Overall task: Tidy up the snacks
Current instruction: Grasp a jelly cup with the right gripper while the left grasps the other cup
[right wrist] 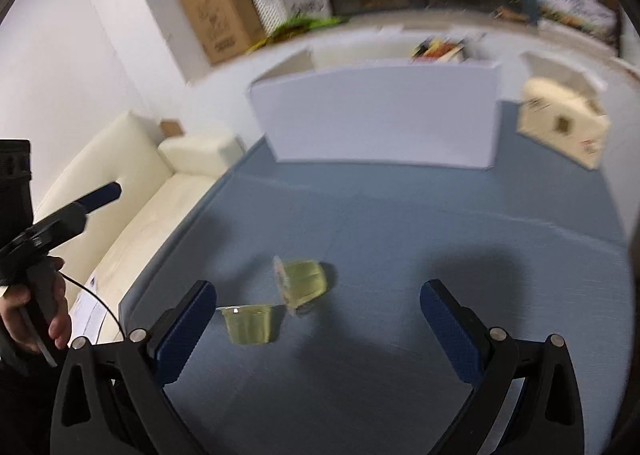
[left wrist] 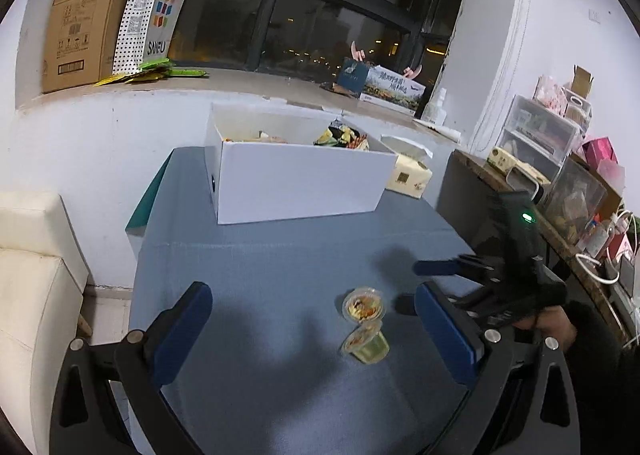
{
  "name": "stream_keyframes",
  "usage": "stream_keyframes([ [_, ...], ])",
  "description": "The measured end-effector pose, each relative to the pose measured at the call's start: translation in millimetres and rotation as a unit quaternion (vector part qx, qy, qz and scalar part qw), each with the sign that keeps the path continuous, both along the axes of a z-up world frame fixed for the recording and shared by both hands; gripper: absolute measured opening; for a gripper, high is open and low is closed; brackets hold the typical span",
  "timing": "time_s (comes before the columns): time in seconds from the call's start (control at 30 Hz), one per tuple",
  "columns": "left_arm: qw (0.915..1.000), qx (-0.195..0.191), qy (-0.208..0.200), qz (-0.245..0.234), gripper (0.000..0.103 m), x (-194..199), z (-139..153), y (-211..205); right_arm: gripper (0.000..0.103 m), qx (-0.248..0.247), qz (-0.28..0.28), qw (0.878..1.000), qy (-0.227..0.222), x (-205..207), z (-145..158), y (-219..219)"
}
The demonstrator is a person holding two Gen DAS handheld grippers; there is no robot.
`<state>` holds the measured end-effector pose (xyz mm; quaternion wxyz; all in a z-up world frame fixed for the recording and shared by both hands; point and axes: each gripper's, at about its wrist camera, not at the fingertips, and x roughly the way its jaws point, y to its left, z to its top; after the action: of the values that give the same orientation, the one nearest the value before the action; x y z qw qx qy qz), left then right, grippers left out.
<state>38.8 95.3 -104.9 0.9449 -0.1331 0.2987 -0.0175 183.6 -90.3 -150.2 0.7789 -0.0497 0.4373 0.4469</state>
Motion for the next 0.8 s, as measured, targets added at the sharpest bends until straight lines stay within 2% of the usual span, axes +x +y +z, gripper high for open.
stream_keyframes([
  [0.17, 0.9998, 0.0, 0.018, -0.003, 0.103, 2, -12, 0, 0.102, -0.016, 0.021, 1.0, 0.017, 9, -17, 29],
  [0.2, 0.9998, 0.0, 0.021, -0.003, 0.103, 2, -14, 0, 0.096, -0.022, 0.02, 0.999, 0.023, 11, -22, 33],
  [0.27, 0.9996, -0.001, 0.027, -0.008, 0.103, 4, -19, -3, 0.074, -0.038, 0.026, 0.998, 0.034, 14, -31, 40],
  [0.3, 0.9995, -0.001, 0.029, -0.009, 0.103, 5, -20, -4, 0.054, -0.047, 0.031, 0.998, 0.04, 14, -36, 44],
  [0.37, 0.9992, 0.0, 0.036, -0.015, 0.103, 7, -24, -7, 0.032, -0.052, 0.035, 0.998, 0.025, 11, -36, 44],
  [0.43, 0.9986, 0.003, 0.045, -0.028, 0.103, 11, -28, -11, 0.032, -0.047, 0.043, 0.997, 0.037, 10, -36, 40],
  [0.5, 0.9977, 0.01, 0.052, -0.042, 0.103, 15, -31, -18, 0.032, -0.047, 0.04, 0.998, 0.021, 7, -32, 36],
  [0.63, 0.994, 0.032, 0.077, -0.071, 0.103, 27, -40, -37, 0.032, -0.024, 0.029, 0.999, 0.018, 4, -19, 19],
  [0.8, 0.9837, 0.075, 0.109, -0.122, 0.103, 44, -55, -71, 0.032, 0.011, 0.001, 1.0, 0.011, 1, 3, -12],
])
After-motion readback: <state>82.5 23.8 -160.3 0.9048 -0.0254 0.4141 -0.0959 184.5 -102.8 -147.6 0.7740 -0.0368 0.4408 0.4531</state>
